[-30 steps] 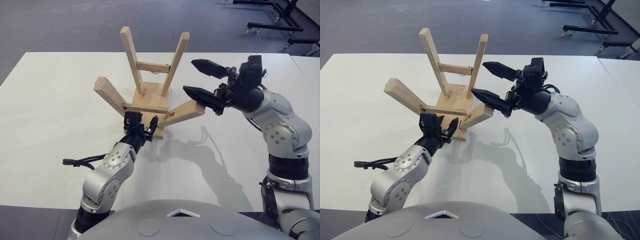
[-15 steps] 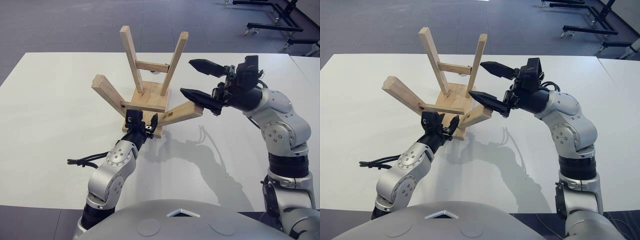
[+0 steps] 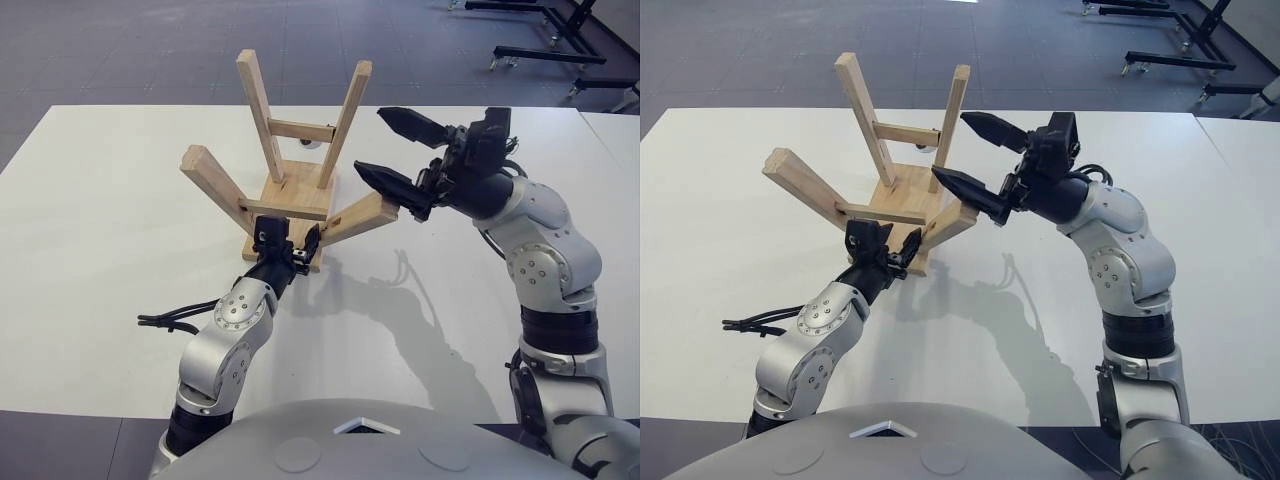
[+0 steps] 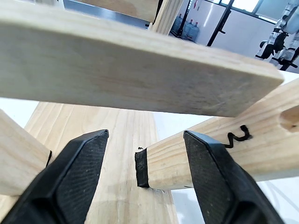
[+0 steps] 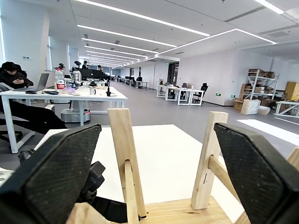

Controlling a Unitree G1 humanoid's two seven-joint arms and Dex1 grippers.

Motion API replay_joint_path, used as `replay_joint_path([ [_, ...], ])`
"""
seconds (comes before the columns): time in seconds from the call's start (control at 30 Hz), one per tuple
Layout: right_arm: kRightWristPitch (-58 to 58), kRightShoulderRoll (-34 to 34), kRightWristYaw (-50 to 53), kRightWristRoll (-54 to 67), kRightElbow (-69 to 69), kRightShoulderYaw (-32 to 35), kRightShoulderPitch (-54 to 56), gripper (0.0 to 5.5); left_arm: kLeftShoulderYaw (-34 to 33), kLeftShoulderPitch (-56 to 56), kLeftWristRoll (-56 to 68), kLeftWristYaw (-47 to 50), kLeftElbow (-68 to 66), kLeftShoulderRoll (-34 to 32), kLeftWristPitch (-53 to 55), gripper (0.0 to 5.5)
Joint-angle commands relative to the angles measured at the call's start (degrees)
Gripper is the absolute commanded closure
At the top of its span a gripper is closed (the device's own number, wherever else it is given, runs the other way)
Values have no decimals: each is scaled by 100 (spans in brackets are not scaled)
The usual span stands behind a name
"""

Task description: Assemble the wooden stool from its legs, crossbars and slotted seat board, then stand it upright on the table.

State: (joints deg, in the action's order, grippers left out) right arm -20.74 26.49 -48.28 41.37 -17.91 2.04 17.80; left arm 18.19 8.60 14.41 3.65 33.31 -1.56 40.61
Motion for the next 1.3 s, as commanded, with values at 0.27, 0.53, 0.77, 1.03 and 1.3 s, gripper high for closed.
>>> replay_joint_path([
  [0.27,335,-200,399,-617,278,-119,107,108,27,-147,-64,-242,-112,35,60,256],
  [0.53,363,-628,684,-115,351,192,386,108,-18,-236,-75,-308,-226,78,12,256],
  [0.77,-486,-361,368,1461,-152,823,159,108,-173,-284,-286,-267,-459,71,-85,256],
  [1.03,-599,-285,271,1508,-308,786,-31,108,-915,-236,314,-305,-761,781,-326,256],
  [1.3,-553,-245,190,1362,-334,692,-93,108,-1590,-263,2204,-174,-1059,1317,-60,256],
])
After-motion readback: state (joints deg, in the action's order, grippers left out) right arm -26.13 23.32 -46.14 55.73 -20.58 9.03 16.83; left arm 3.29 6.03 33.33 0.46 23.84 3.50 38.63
